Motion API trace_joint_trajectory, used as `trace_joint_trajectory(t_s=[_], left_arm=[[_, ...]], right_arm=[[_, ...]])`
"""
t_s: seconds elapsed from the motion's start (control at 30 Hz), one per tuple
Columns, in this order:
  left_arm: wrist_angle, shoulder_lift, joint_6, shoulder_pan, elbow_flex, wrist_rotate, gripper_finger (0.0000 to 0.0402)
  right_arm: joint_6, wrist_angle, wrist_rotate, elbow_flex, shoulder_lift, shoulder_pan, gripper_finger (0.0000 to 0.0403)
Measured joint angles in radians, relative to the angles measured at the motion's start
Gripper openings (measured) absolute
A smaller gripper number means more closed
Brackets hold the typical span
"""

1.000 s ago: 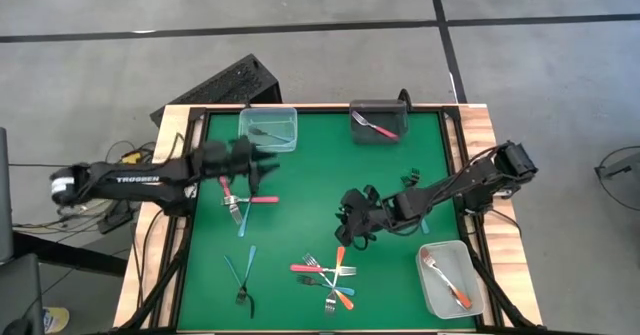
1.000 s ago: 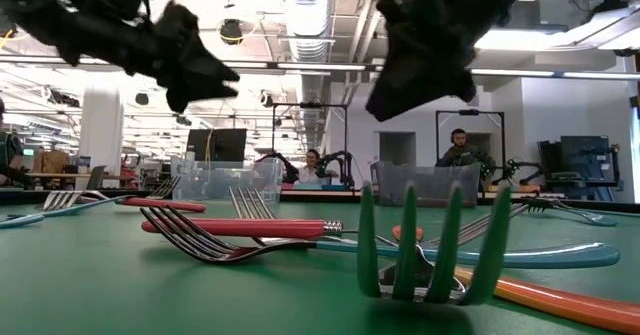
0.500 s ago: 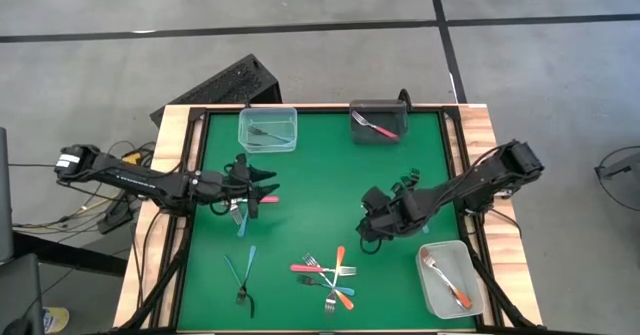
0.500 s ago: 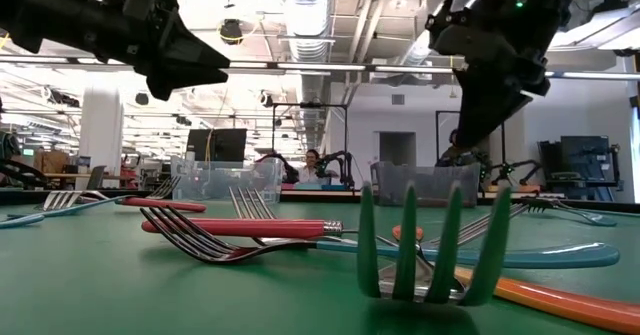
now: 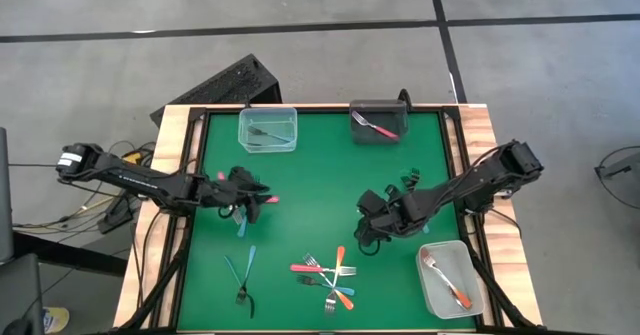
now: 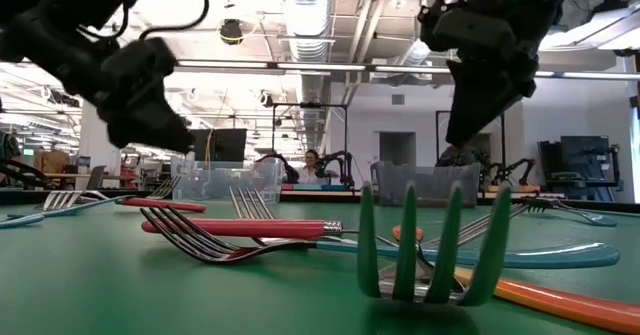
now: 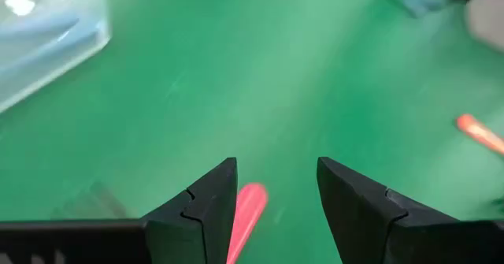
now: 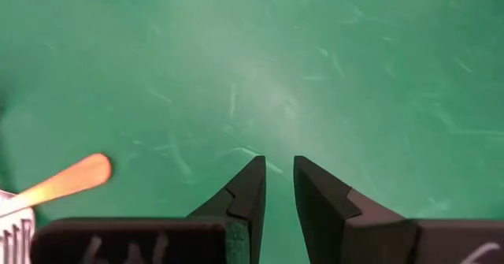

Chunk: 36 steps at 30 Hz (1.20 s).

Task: Sort silverware by color (type)
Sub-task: Put the pink fork into the black bin

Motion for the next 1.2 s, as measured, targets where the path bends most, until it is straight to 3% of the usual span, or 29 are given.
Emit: trace_joint_trajectory(t_s=[0.2, 0.37, 0.57, 0.67, 0.8, 0.9, 1.1, 1.2], left_arm=[[-0.126, 0.000, -0.059, 0.023, 0.000, -0.001, 0.0162], [-0.112, 0.000, -0.064, 0.031, 0.000, 0.032, 0.0162], [-0.111, 0.000, 0.001, 0.031, 0.043, 0.054, 0.0162], [-0.115, 0.000, 0.038, 0.032, 0.063, 0.112, 0.0162], [-0.128, 0.000, 0.076, 0.032, 0.067, 0.144, 0.0162], [-0.129, 0.021, 0.077, 0.029, 0.067, 0.162, 0.0162], [-0.119, 0.106, 0.080, 0.017, 0.067, 0.206, 0.0162], [-0.119, 0.134, 0.080, 0.017, 0.067, 0.221, 0.0162]], right_arm=[[0.026, -0.026, 0.005, 0.000, -0.013, -0.002, 0.0093], [0.016, -0.040, 0.006, 0.001, -0.013, 0.009, 0.0093], [0.070, -0.336, 0.022, 0.080, -0.097, 0.022, 0.0093], [0.093, -0.412, 0.093, 0.125, -0.152, 0.042, 0.0093], [0.105, -0.389, 0.237, 0.130, -0.227, 0.076, 0.0093], [0.123, -0.357, 0.288, 0.130, -0.228, 0.091, 0.0093], [0.035, -0.326, 0.190, 0.128, -0.156, 0.089, 0.0093], [0.049, -0.408, 0.147, 0.162, -0.157, 0.074, 0.0093]])
